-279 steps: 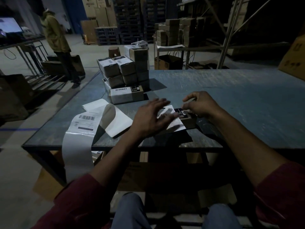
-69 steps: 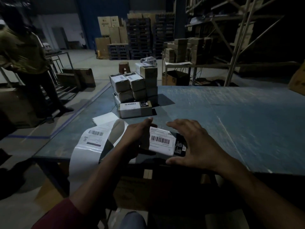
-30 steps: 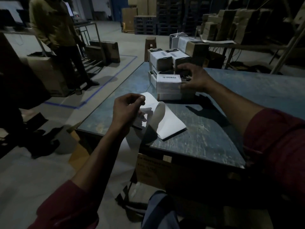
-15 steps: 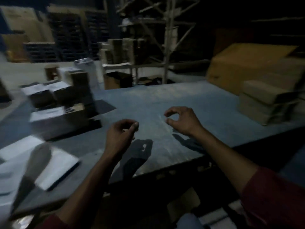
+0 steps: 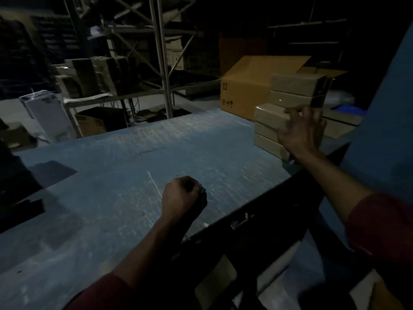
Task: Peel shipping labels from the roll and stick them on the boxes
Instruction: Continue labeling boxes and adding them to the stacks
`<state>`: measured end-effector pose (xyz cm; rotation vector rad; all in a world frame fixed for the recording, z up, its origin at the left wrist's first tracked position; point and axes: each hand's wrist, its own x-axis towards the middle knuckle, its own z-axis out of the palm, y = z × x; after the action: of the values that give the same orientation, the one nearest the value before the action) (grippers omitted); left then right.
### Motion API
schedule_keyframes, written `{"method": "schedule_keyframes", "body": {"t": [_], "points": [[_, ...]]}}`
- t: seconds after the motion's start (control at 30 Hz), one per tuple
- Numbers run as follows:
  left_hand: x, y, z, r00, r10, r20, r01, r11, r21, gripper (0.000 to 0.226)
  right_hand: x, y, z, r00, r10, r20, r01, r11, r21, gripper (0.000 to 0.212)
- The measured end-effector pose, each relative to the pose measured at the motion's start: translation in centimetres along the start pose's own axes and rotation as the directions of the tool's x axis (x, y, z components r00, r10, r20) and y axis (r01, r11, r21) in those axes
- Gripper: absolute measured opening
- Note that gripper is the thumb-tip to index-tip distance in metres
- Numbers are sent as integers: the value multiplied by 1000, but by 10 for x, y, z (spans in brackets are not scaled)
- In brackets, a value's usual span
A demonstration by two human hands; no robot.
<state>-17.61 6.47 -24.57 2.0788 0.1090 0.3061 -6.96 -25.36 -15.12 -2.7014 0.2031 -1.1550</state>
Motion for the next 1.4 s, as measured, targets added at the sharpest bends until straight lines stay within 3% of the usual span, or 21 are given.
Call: {"method": "schedule_keyframes", "body": {"t": [0.1, 0.17, 0.33, 0.47, 0.63, 0.8, 0.83, 0.9, 1.03, 1.1, 1.17, 1.33, 1.4], "points": [[-4, 2, 0, 1000, -13, -8, 12, 1000, -12, 19, 18, 8, 8, 992, -40, 120, 60, 984, -167, 78], [-3, 2, 0, 1000, -3, -12, 3, 1000, 24, 19, 24, 10, 15, 982, -28, 186, 77, 962, -261, 82], [-7, 6, -1, 1000, 0, -12, -1, 999, -36, 19, 29, 6, 18, 972, 7, 233, 73, 940, -333, 51], [-7, 5, 0, 1000, 24, -8, -24, 999, -47, 19, 28, 8, 16, 976, -43, 216, 106, 951, -289, 54], [-6, 4, 0, 1000, -10, -6, 9, 978, -206, 20, 16, -7, 2, 976, -175, 131, 189, 977, -99, 73], [-21, 0, -13, 995, -28, -95, -13, 915, -403, 5, -32, -58, -22, 969, -201, 144, 139, 924, 357, 70], [-26, -3, -19, 993, -18, -116, -34, 903, -428, 21, -45, -69, -26, 961, -212, 179, 109, 881, 460, 68], [-33, -12, -38, 986, 22, -163, -80, 929, -362, 54, -71, -91, -35, 928, -272, 255, 48, 765, 643, 68], [-40, -38, -103, 966, 135, -219, -180, 964, -196, 88, -112, -133, -35, 820, -432, 375, -68, 577, 814, 57], [-51, -49, -139, 965, 201, -171, -222, 968, -118, 105, -129, -154, -31, 750, -494, 440, -190, 476, 859, 57], [-68, -58, -170, 965, 238, -107, -249, 963, -102, 118, -144, -180, -33, 697, -546, 466, -304, 363, 881, 43], [-111, -83, -229, 965, 254, -62, -254, 967, 5, 117, -173, -238, -26, 538, -647, 541, -485, 287, 826, 23], [-126, -96, -245, 957, 276, -91, -267, 959, 99, 104, -186, -257, -19, 451, -670, 590, -571, 291, 768, 41]]}}
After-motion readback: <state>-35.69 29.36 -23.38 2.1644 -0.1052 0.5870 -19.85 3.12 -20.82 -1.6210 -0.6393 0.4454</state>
